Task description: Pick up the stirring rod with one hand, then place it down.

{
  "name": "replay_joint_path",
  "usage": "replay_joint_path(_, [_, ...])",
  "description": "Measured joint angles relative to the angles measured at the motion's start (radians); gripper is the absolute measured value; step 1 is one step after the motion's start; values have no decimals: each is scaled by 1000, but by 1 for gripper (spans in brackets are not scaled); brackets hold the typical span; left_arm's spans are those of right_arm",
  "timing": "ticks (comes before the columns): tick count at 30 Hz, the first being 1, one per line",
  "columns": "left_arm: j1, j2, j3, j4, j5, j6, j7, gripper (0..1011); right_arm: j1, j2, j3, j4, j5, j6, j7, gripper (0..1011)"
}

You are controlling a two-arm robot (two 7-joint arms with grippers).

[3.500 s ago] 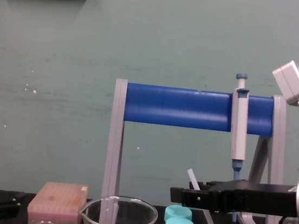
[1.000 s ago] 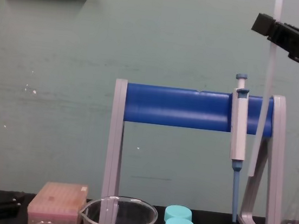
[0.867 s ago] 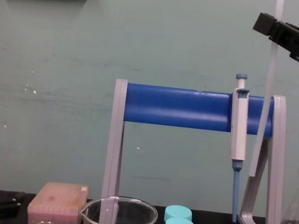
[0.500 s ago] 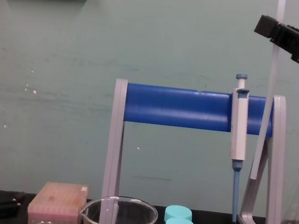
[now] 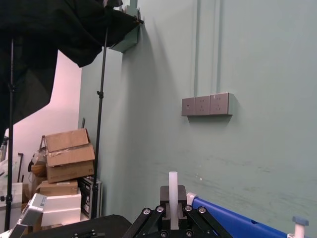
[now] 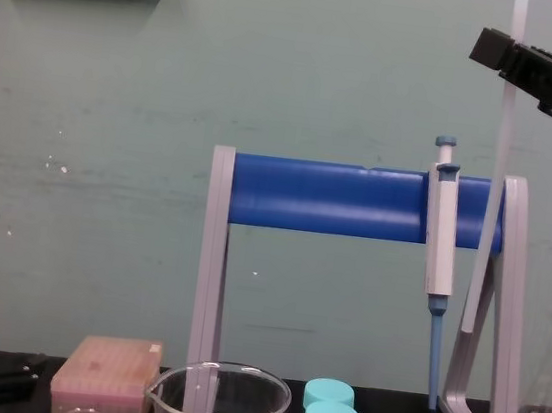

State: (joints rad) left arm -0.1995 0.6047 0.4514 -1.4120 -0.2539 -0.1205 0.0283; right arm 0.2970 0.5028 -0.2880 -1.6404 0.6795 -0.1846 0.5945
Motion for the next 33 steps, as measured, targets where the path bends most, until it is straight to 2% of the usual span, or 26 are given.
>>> replay_joint_path(33, [0, 0, 0, 0, 0, 0, 0, 1000, -10, 1, -1, -3, 3, 3, -1, 72])
